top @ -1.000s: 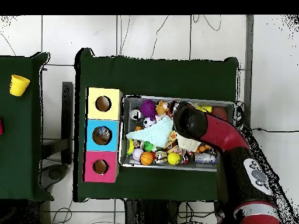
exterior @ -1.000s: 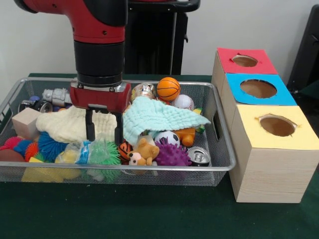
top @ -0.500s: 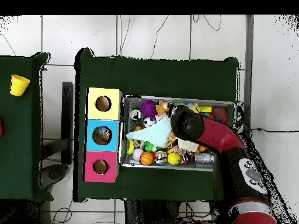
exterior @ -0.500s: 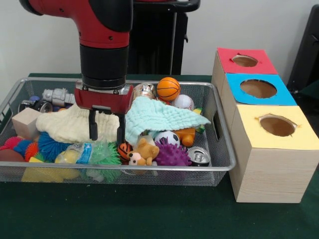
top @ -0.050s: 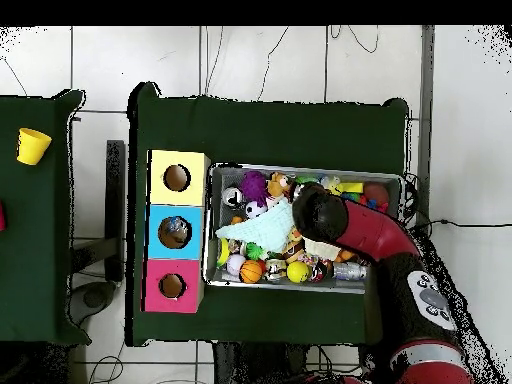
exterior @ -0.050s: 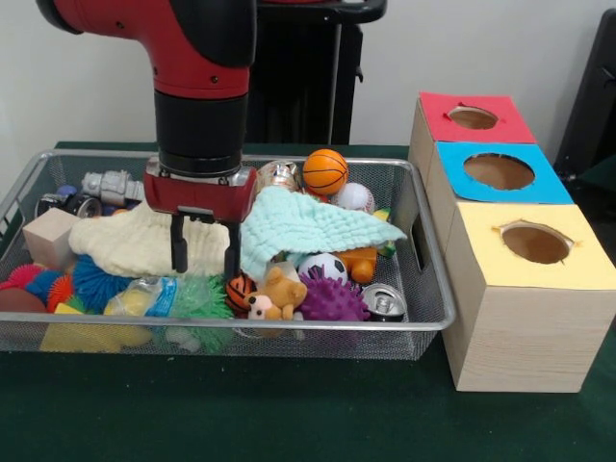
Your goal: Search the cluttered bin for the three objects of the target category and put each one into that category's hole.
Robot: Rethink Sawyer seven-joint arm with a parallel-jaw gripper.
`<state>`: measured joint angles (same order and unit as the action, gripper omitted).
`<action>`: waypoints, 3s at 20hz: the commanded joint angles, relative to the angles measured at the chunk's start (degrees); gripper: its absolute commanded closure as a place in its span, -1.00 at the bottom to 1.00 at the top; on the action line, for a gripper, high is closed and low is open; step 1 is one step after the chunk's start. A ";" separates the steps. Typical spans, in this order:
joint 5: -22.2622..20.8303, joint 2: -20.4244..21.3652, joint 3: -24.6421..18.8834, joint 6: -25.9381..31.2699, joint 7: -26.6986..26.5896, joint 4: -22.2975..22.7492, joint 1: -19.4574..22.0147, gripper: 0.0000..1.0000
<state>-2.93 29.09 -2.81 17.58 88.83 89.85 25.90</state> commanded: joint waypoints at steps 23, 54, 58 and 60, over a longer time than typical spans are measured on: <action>-3.91 0.06 -0.22 1.45 3.40 -3.55 1.60 1.00; -3.16 2.66 -3.59 5.69 1.91 4.19 2.49 -1.00; -3.12 3.01 -2.54 6.50 2.34 3.88 1.70 -1.00; -2.57 4.00 -0.98 9.29 3.10 4.37 0.71 -1.00</action>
<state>-3.55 32.50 -2.25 18.83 88.83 89.33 26.46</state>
